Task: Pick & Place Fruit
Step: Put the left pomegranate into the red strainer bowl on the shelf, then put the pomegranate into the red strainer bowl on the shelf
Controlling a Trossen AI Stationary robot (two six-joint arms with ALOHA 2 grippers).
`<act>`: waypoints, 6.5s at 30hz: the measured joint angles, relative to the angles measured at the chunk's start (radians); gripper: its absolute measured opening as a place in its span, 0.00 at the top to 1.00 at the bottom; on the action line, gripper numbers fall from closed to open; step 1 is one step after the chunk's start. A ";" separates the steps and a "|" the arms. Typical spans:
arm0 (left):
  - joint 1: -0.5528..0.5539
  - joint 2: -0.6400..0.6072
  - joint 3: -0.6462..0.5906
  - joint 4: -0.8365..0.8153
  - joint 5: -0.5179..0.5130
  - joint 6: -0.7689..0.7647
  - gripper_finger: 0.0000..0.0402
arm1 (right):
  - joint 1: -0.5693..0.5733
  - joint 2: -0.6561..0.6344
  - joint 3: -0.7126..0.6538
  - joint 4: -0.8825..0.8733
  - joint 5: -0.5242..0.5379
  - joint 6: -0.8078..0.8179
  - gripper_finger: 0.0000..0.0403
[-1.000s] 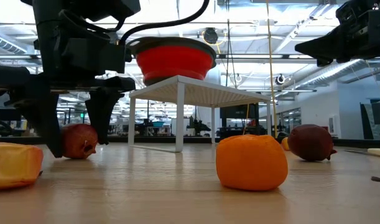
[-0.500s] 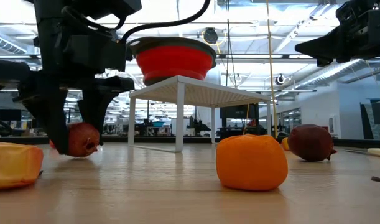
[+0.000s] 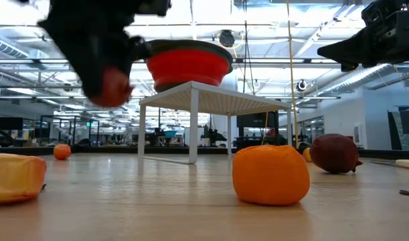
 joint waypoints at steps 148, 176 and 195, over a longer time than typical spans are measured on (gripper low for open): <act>0.644 -0.130 0.183 0.145 -0.225 -0.013 0.54 | 0.000 0.001 0.000 -0.016 0.004 0.042 1.00; 0.655 -0.123 0.183 0.138 -0.149 0.060 0.39 | 0.000 0.001 0.000 -0.015 0.004 0.052 1.00; 0.582 -0.174 0.385 0.083 -0.151 -0.083 0.37 | 0.000 0.001 0.000 0.138 -0.067 0.121 1.00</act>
